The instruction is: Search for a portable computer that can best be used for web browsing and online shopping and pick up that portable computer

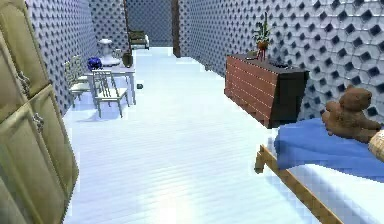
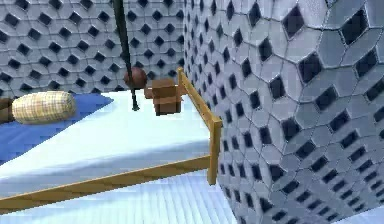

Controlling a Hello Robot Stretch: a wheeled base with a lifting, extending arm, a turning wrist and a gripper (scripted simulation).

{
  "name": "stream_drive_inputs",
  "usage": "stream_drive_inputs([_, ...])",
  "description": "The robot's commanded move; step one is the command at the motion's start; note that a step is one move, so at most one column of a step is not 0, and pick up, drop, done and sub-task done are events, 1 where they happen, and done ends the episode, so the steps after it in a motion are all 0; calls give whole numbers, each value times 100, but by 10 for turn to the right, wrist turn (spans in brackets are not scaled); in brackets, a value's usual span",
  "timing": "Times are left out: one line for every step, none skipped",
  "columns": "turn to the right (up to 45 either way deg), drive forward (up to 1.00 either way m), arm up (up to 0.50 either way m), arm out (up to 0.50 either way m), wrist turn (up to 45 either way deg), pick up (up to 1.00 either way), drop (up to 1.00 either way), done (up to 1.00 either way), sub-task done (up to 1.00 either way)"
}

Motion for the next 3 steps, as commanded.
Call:
stream_drive_inputs([0, 100, 0, 0, 0, 0, 0, 0, 0])
stream_drive_inputs([-30, 0, 0, 0, 0, 0, 0, 0, 0])
stream_drive_inputs([0, 100, 0, 0, 0, 0, 0, 0, 0])
